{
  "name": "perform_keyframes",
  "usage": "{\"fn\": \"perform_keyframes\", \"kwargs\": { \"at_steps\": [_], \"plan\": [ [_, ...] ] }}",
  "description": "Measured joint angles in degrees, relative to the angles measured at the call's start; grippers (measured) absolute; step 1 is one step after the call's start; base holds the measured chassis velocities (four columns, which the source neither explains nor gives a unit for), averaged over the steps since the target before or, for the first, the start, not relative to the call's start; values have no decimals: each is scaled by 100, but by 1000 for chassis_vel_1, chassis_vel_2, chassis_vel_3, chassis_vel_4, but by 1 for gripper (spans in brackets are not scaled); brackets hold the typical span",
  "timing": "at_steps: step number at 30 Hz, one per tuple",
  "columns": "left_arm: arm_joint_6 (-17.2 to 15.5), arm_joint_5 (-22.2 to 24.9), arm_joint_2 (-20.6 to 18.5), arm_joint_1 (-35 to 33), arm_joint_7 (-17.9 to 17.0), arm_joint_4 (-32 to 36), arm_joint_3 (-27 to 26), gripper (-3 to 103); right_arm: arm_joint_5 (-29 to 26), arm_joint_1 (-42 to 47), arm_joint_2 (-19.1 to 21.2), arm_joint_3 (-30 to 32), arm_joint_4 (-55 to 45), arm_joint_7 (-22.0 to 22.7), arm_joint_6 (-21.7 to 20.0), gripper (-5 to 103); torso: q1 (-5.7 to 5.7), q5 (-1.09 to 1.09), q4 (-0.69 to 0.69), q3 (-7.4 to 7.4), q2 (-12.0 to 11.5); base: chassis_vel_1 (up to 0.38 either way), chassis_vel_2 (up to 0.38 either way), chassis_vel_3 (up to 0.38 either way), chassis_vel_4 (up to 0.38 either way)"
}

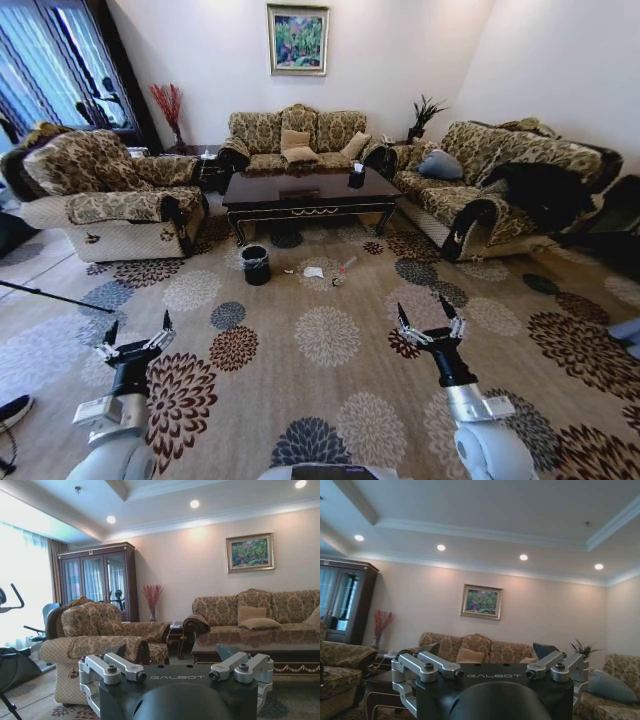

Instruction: Move to the front of the table and pick up the trash from the floor, then place it into the trash bin.

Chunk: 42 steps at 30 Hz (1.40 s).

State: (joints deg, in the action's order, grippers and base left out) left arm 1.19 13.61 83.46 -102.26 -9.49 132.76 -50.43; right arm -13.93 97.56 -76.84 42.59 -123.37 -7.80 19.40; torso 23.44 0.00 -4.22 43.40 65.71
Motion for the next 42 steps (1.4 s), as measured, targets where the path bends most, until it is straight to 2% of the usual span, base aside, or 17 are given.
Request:
{"fn": "perform_keyframes", "kwargs": {
  "at_steps": [6,8,28,42],
  "plan": [
    [83,7,23,-3,-6,-66,4,100,-50,-18,-25,-23,36,307,-147,100,-39,0,0,-42,-81,0,0,0,0],
    [95,5,25,2,-6,-103,15,100,-93,-28,-27,-23,56,392,-156,100,-80,0,0,-90,-171,0,0,0,0],
    [141,41,-11,59,21,-249,70,100,-133,-47,-92,-6,235,462,-87,100,-355,0,0,-436,-791,0,0,0,0],
    [174,-24,9,82,46,-327,103,100,-134,-93,-104,-8,326,521,-97,100,-507,0,0,-627,-1135,0,0,0,0]
  ]
}}
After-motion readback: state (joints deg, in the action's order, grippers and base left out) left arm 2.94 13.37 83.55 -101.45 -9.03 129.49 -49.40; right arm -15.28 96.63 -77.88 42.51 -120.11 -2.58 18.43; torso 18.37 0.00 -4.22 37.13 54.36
